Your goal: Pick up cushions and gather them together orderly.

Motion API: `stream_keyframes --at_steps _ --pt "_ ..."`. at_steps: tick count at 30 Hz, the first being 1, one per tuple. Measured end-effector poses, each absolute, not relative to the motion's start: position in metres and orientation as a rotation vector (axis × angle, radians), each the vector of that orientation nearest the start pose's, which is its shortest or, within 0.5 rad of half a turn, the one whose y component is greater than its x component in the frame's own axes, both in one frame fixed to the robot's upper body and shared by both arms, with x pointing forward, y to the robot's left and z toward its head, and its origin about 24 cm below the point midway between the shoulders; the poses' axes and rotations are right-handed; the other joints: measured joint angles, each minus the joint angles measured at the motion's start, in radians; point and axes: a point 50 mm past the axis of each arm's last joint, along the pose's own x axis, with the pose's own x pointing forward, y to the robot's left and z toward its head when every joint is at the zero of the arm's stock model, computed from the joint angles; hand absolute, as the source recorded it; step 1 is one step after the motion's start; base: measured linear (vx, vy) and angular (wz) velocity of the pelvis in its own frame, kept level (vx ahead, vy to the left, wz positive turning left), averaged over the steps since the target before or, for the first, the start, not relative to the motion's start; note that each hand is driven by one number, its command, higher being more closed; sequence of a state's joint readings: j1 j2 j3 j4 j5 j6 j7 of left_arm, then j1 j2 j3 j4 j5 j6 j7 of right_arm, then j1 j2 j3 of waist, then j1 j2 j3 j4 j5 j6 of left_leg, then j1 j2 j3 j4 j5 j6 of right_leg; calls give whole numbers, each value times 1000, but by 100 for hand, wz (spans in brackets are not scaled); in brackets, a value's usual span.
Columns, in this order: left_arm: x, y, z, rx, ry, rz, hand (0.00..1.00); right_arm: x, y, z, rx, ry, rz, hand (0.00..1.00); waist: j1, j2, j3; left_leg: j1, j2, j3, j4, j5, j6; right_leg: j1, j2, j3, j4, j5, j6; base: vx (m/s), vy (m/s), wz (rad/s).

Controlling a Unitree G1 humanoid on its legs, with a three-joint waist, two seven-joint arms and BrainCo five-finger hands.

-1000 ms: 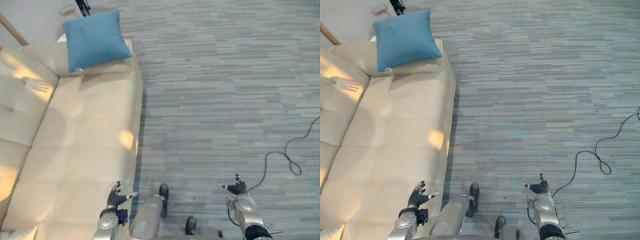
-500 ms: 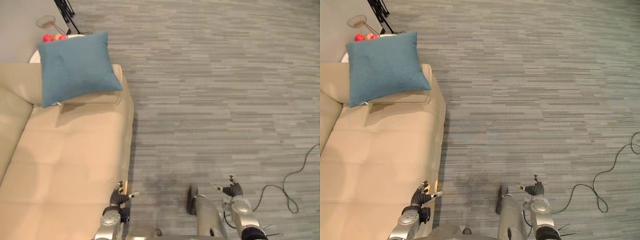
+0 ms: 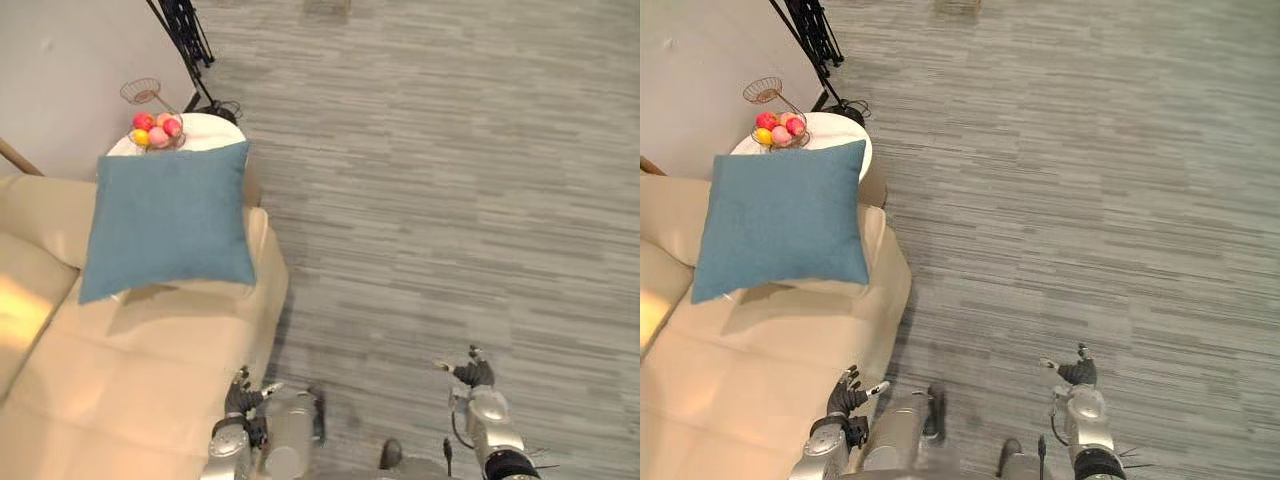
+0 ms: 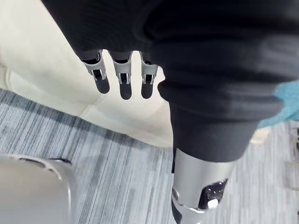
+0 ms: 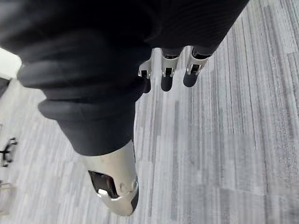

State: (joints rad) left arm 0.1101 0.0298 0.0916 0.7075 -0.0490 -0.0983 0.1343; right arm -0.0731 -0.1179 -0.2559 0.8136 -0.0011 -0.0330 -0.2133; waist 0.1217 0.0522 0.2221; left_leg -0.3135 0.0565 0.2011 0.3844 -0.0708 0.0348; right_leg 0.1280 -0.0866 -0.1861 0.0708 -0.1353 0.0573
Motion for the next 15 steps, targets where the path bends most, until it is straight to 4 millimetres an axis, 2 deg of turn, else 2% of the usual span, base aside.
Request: stream_keyframes --at_steps 1,2,3,4,5,6,7,8,9,10,12,13,14,15 --pt "157 195 -116 11 706 292 0 196 -241 -100 -89 687 -468 0 3 -2 1 -34 16 47 90 -19 -4 34 -2 0 -45 53 13 386 104 32" --pt "155 198 -117 8 709 303 0 199 -240 -99 -89 683 -462 0 3 -1 1 -49 28 59 141 -26 6 49 -8 7 -51 71 20 451 163 19" --pt "148 202 -119 -5 725 338 0 206 -235 -97 -101 674 -436 0 9 -11 -4 -74 20 74 207 -64 19 67 -19 25 -18 72 30 452 241 -2" --pt "131 201 -125 -34 766 369 0 200 -238 -100 -122 687 -432 0 10 9 -38 -11 26 71 115 -118 70 30 -14 34 129 27 96 447 271 -5" --pt "121 204 -129 -36 795 383 0 199 -235 -102 -123 697 -422 0 14 -14 -46 44 -4 73 77 -169 70 -41 -49 51 341 -24 167 359 207 3" --pt "116 204 -131 -36 814 387 0 199 -233 -102 -126 698 -418 0 6 -29 -47 69 -30 66 58 -184 69 -86 -79 63 472 -16 183 336 124 56" --pt "114 208 -132 -38 824 402 0 190 -234 -108 -142 734 -417 0 -9 -52 -44 122 -78 32 30 -189 75 -190 -118 84 733 40 211 433 80 117" --pt "116 211 -131 -30 815 406 0 174 -238 -116 -147 787 -430 0 -14 -50 -41 182 -100 -15 22 -198 86 -264 -130 72 935 20 172 540 68 125" --pt "116 211 -130 -29 813 414 0 169 -238 -118 -147 800 -432 0 -18 -47 -39 208 -107 -36 14 -200 87 -281 -130 62 966 2 143 465 30 123" --pt "114 213 -130 -26 814 427 0 164 -236 -121 -145 816 -428 0 -23 -43 -37 261 -115 -73 -6 -201 88 -312 -132 26 976 -32 96 483 10 96" --pt "119 216 -126 -34 785 466 0 166 -233 -120 -135 801 -417 0 -26 -31 -35 334 -118 -187 -47 -201 87 -400 -100 -18 865 -97 26 502 -56 119" --pt "124 216 -124 -39 764 469 0 166 -233 -119 -132 795 -414 0 -27 -29 -35 346 -118 -234 -54 -201 87 -427 -80 3 792 -107 15 425 -126 153" --pt "132 214 -121 -52 740 471 0 163 -234 -118 -130 789 -418 0 -32 -28 -36 352 -118 -303 -50 -203 83 -453 -41 67 664 -107 15 418 -197 177" --pt "140 211 -118 -62 721 469 0 159 -235 -119 -121 792 -434 0 -38 -28 -36 352 -118 -363 -33 -214 64 -464 -9 142 547 -97 31 325 -191 210"
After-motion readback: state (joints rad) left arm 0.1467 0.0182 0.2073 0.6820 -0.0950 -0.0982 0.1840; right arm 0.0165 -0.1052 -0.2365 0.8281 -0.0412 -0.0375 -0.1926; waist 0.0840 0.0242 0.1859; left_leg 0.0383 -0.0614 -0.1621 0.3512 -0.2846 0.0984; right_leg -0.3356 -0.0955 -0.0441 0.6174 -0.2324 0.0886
